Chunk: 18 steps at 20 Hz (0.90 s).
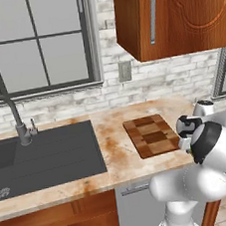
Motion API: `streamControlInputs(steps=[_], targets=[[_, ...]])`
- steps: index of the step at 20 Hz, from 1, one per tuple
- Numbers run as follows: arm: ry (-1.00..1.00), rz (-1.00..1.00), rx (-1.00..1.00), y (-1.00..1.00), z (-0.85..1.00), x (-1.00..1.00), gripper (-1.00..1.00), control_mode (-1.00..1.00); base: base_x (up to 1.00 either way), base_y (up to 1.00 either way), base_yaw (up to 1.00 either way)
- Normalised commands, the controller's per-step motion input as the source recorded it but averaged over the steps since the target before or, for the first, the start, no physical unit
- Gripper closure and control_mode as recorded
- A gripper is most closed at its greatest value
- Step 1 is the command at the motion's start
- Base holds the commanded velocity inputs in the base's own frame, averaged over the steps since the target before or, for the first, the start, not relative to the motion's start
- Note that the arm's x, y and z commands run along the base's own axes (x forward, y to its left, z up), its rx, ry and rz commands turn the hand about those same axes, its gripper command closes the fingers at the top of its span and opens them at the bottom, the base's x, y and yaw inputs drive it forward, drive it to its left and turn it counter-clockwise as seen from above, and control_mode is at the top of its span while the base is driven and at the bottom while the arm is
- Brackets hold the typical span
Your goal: Pick up the sponge from the counter and clean the cutting board by briefly scrubbing or pressing down on the cutting board. Once finished, release the sponge.
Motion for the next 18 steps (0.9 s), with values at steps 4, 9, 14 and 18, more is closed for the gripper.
streamControlInputs(steps=[4, 9, 14, 18], targets=[[0.0, 0.02, 0.0, 0.0, -0.03, 0.0, -1.0, -1.0, 0.0, 0.0, 0.0], [0.0, 0.02, 0.0, 0.0, -0.07, 0.0, -1.0, -1.0, 0.0, 0.0, 0.0], [0.0, 0.01, 0.0, 0.01, -0.13, 0.0, -1.0, -1.0, 0.0, 0.0, 0.0], [0.0, 0.0, 0.0, 0.03, -0.14, 0.0, 1.0, -1.0, 0.0, 0.0, 0.0]])
